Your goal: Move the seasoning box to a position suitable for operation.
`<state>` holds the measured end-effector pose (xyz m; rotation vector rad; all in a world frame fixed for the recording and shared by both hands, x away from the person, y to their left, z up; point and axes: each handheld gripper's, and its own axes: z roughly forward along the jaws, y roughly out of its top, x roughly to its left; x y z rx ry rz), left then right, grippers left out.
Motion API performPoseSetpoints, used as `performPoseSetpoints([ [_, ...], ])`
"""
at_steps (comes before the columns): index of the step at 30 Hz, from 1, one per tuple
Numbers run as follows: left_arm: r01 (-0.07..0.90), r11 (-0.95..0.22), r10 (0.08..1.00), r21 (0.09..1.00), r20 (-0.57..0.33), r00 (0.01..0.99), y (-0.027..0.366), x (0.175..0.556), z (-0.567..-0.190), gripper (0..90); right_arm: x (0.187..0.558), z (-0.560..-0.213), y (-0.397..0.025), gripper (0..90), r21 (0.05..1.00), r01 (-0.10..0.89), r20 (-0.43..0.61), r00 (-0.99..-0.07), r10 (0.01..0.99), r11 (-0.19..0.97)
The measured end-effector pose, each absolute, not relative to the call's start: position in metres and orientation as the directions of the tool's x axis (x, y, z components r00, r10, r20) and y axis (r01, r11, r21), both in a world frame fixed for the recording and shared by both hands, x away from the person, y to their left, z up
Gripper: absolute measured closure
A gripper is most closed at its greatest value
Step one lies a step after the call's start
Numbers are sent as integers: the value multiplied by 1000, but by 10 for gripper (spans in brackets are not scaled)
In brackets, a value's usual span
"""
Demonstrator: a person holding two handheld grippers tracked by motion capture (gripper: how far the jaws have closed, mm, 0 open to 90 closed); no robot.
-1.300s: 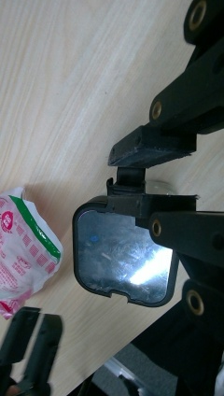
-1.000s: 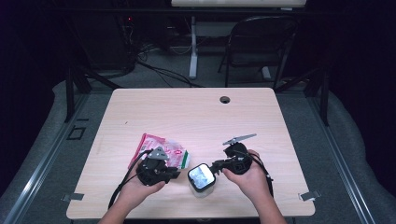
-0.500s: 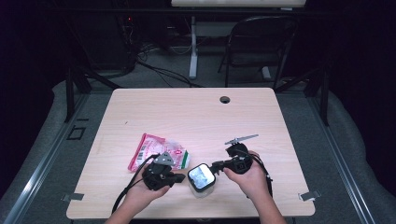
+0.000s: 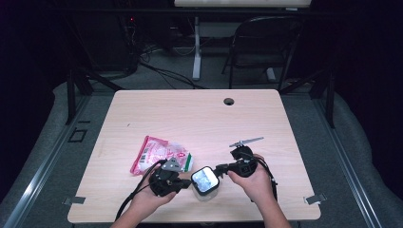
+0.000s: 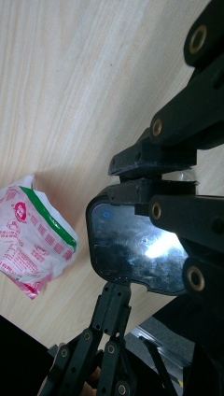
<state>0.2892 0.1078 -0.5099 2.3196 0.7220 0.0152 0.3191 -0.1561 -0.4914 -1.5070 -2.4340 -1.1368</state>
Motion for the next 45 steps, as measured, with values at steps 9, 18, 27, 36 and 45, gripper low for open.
performPoseSetpoints([
  [9,492,-595,512,636,-172,842,108,288,-510,897,318,-491,-156,854,553,795,408,-518,752,247],
  [18,493,-579,513,650,-179,840,108,288,-508,898,318,-492,-157,852,554,795,409,-518,751,247],
  [27,492,-579,512,650,-180,840,108,288,-508,897,317,-491,-156,764,554,791,403,-527,748,259],
  [36,492,-562,515,665,-183,837,109,288,-504,897,307,-476,-151,625,604,743,371,-582,723,288],
  [45,479,-550,511,684,-177,841,108,289,-495,897,286,-464,-130,520,639,663,272,-668,692,390],
])
